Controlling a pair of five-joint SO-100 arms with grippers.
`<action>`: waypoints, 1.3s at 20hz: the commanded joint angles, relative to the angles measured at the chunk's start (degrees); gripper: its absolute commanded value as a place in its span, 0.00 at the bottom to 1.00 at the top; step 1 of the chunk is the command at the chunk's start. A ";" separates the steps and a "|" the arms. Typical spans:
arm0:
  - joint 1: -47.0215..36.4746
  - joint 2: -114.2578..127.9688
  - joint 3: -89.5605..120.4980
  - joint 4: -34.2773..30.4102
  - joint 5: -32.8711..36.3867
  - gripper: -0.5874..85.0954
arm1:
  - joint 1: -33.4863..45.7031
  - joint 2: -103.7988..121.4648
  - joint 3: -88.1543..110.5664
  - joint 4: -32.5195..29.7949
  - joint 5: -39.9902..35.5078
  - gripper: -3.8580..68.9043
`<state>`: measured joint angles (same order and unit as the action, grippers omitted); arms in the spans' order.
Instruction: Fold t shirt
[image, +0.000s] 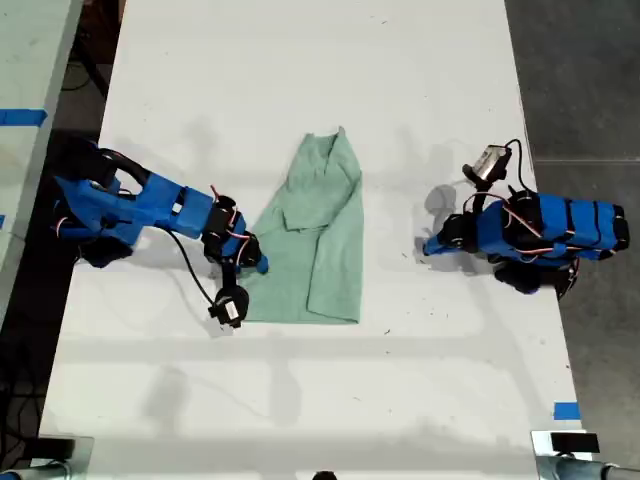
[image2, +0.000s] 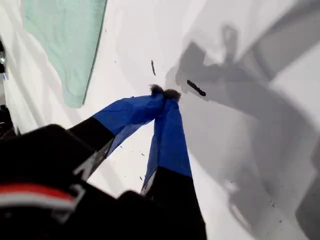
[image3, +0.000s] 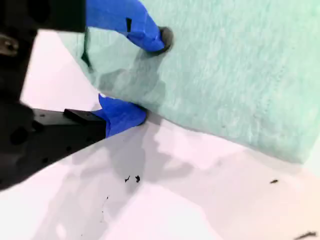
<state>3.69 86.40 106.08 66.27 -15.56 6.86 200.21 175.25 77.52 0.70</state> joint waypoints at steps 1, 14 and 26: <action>0.44 -0.62 -1.41 0.62 -2.11 0.13 | 0.53 0.53 2.20 0.09 0.44 0.03; -1.58 -5.45 -40.87 24.87 4.13 0.00 | 0.35 0.53 2.20 0.09 0.53 0.03; -4.48 -18.90 -49.13 -3.08 22.85 0.27 | 0.00 0.53 2.20 0.09 0.53 0.03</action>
<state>0.62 65.92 60.56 65.83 6.06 6.86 200.21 175.25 77.52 0.70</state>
